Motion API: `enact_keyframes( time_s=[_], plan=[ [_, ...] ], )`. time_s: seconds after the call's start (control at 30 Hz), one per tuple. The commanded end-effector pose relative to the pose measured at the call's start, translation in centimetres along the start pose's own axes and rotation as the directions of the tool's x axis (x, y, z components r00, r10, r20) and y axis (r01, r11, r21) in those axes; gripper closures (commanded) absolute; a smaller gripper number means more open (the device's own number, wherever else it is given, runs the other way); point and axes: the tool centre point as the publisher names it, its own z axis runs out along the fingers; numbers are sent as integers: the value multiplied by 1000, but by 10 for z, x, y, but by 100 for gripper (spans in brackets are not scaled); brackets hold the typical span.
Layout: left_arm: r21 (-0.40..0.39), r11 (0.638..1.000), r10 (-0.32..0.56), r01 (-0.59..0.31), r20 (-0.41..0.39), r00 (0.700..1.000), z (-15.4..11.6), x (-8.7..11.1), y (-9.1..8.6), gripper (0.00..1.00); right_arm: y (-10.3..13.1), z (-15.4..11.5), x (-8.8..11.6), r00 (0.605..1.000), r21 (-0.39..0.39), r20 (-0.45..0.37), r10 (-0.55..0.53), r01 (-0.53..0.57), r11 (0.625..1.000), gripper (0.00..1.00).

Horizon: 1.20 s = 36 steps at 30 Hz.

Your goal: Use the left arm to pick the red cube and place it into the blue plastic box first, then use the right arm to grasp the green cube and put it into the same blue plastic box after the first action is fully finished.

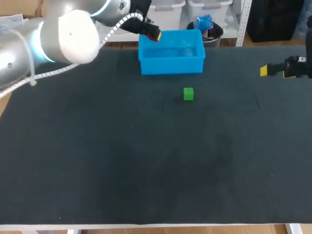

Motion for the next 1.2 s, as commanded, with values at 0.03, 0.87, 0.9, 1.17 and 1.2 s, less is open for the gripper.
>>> enact_keyframes(
  time_s=[0.03,0.87,0.9,1.17,1.2],
  plan=[
    [25,1000,-1,1,-15,1000,27,-13,11,100,0,1,0,1000,2,-1,0,0,1000,0],
    [12,999,-41,42,-80,996,89,-1,37,100,0,1,0,1000,2,-1,0,0,1000,0],
    [12,999,-43,44,-83,996,92,0,38,100,0,1,0,1000,2,-1,0,0,1000,0],
    [10,999,-48,50,-107,993,110,2,45,100,0,1,0,1000,2,-1,0,0,1000,0],
    [9,999,-48,50,-110,993,112,2,46,100,0,1,0,1000,2,-1,0,0,1000,0]
  ],
)
